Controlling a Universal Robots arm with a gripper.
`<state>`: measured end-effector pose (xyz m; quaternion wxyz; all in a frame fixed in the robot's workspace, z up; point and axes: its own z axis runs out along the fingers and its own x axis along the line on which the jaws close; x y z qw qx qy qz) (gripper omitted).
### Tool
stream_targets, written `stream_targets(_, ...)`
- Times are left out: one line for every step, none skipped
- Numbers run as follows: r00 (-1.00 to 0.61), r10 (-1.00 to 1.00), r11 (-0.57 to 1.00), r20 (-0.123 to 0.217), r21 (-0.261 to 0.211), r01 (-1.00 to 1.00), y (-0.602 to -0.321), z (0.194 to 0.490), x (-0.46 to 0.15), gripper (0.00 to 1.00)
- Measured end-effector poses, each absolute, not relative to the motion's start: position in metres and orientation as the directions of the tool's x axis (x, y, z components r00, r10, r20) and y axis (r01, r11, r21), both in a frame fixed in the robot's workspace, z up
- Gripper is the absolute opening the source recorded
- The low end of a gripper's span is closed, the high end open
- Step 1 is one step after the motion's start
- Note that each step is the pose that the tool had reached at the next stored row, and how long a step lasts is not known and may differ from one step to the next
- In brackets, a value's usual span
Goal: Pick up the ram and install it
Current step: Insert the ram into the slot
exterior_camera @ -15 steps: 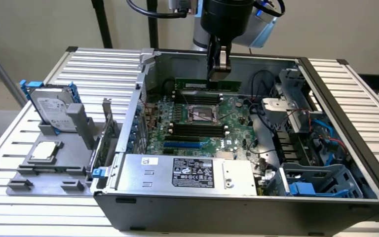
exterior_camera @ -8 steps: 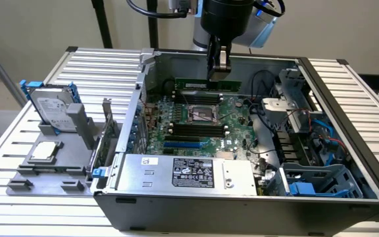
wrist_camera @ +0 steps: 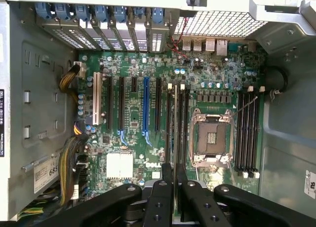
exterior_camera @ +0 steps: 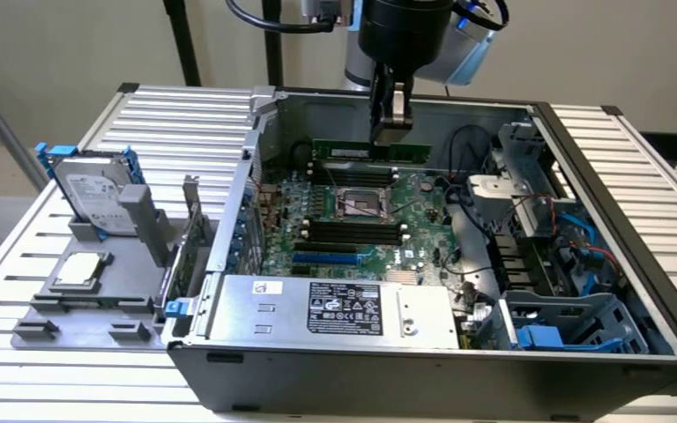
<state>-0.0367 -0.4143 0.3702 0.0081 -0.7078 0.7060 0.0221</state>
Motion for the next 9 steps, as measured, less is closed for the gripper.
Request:
stream_targets(0.002, -0.999, -0.003, -0.043, 0.02, -1.0, -0.414, 0.368, -0.037, 0.14)
stream_targets(0.002, -0.999, -0.003, -0.042, 0.02, -1.0, -0.414, 0.367, -0.037, 0.14)
stream_targets(0.002, -0.999, -0.003, -0.042, 0.02, -1.0, -0.414, 0.365, -0.037, 0.14)
stream_targets(0.002, -0.999, -0.002, -0.042, 0.02, -1.0, -0.414, 0.363, -0.037, 0.14)
stream_targets(0.001, -0.999, -0.002, -0.043, 0.02, -1.0, -0.414, 0.361, -0.037, 0.14)
stream_targets(0.0, -0.999, -0.001, -0.043, 0.02, -1.0, -0.414, 0.359, -0.037, 0.14)
stream_targets(-0.002, -0.999, 0.001, -0.043, 0.02, -1.0, -0.414, 0.357, -0.037, 0.14)
stream_targets(-0.003, -0.999, 0.002, -0.043, 0.02, -1.0, -0.414, 0.356, -0.037, 0.14)
stream_targets(-0.004, -0.999, 0.003, -0.043, 0.02, -1.0, -0.414, 0.354, -0.037, 0.14)
